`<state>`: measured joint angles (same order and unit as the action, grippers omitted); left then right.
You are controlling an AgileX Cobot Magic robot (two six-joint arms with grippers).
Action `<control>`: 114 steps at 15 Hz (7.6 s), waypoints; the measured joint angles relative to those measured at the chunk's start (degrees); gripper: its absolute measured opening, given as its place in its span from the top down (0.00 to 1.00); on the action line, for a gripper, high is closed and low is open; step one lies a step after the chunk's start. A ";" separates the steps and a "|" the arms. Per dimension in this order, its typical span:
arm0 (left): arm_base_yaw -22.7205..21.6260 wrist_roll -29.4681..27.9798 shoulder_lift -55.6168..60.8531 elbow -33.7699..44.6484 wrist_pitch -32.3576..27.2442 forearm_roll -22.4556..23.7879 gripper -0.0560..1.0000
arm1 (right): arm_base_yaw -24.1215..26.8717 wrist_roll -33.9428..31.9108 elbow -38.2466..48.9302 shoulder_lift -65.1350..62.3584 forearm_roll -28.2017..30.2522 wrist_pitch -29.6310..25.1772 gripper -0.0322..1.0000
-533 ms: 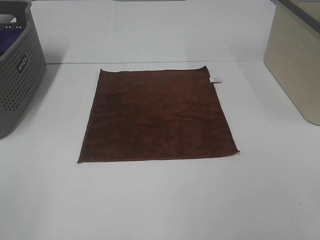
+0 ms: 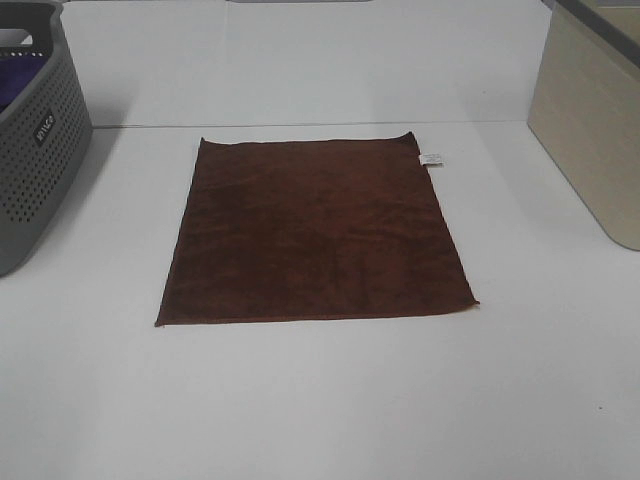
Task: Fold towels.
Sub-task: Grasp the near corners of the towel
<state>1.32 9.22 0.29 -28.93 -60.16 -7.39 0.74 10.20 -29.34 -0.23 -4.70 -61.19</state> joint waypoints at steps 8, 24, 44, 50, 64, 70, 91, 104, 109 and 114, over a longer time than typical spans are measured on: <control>0.00 0.00 0.00 0.00 0.00 0.00 0.18 | 0.00 0.00 0.00 0.00 0.00 0.00 0.07; 0.00 0.00 0.00 0.00 0.00 0.00 0.18 | 0.00 0.00 0.00 0.00 0.00 0.00 0.07; 0.00 0.00 0.00 0.00 0.00 0.00 0.18 | 0.00 0.00 0.00 0.00 0.00 0.00 0.07; 0.00 0.00 0.06 -0.46 2.01 -2.01 0.18 | 0.00 -0.63 0.00 0.29 0.06 0.17 0.08; 0.00 17.76 -50.99 0.46 33.12 -38.33 0.23 | 0.00 -4.76 -0.69 31.11 -9.97 31.51 0.25; 0.00 45.32 -72.36 0.46 30.83 -72.94 0.23 | 0.00 16.62 -0.74 57.01 -35.12 33.12 0.26; 0.00 37.82 -110.47 -20.68 25.04 -61.94 0.23 | 8.37 30.42 -28.88 115.62 -47.27 11.29 0.26; 7.96 37.59 -120.03 -28.30 21.49 -67.32 0.32 | -1.26 29.68 -37.99 124.39 -48.13 9.28 0.33; 7.96 37.59 -120.84 -28.30 23.66 -66.63 0.85 | -1.78 28.93 -38.10 125.71 -47.84 11.00 0.80; 8.08 31.68 -117.63 -27.85 20.57 -58.27 0.93 | -2.01 23.15 -37.70 122.27 -42.63 9.05 0.95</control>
<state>9.40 40.91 -117.34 -56.78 -39.59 -65.66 -1.26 33.35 -67.04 122.04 -47.33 -52.14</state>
